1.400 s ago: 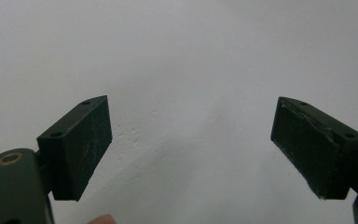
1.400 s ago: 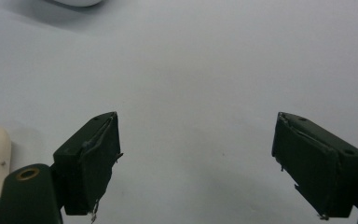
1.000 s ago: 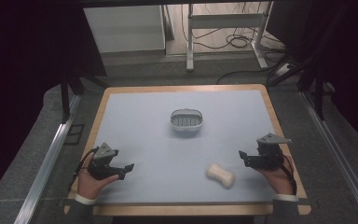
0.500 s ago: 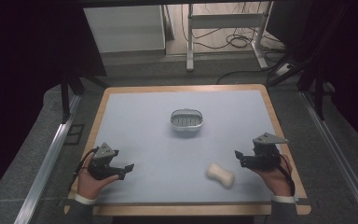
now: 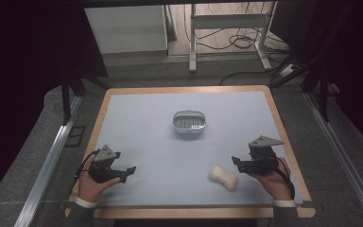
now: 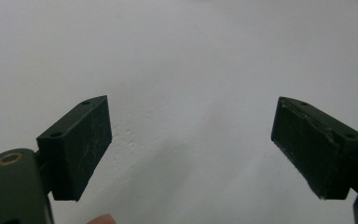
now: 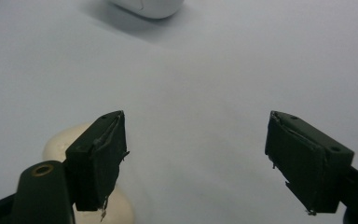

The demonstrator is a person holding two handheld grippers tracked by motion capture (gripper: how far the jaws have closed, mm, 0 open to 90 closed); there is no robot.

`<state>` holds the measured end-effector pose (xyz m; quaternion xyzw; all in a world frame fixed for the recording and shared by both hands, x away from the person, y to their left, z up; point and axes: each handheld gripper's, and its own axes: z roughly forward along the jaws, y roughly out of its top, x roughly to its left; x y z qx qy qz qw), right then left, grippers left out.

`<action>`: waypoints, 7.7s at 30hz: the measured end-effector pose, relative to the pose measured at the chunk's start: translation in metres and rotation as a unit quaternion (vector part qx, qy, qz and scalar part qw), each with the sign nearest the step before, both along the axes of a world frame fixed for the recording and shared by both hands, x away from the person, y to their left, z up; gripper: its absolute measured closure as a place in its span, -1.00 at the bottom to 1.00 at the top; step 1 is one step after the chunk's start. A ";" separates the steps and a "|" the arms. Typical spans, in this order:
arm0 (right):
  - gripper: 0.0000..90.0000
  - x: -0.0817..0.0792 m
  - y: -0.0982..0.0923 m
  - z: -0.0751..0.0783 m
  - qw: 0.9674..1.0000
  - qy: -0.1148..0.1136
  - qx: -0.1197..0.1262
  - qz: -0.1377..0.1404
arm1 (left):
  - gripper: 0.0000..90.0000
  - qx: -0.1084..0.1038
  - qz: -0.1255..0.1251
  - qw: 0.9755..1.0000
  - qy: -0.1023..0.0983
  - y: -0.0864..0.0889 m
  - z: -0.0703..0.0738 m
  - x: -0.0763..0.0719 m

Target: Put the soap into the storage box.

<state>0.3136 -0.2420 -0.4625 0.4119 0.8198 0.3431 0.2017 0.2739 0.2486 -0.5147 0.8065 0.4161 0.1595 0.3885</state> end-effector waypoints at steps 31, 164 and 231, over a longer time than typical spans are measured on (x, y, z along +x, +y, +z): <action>-0.48 -0.008 0.048 -0.001 0.989 0.085 -0.077 0.092 | -0.72 -0.004 -0.002 1.000 0.001 0.001 -0.001 0.000; 0.09 0.089 0.093 0.029 0.979 0.089 -0.103 0.150 | -0.72 0.001 -0.002 1.000 0.002 0.001 -0.003 0.001; 0.09 0.148 0.133 0.037 0.974 0.074 -0.133 0.167 | -0.72 0.007 -0.005 1.000 0.005 -0.001 -0.005 0.002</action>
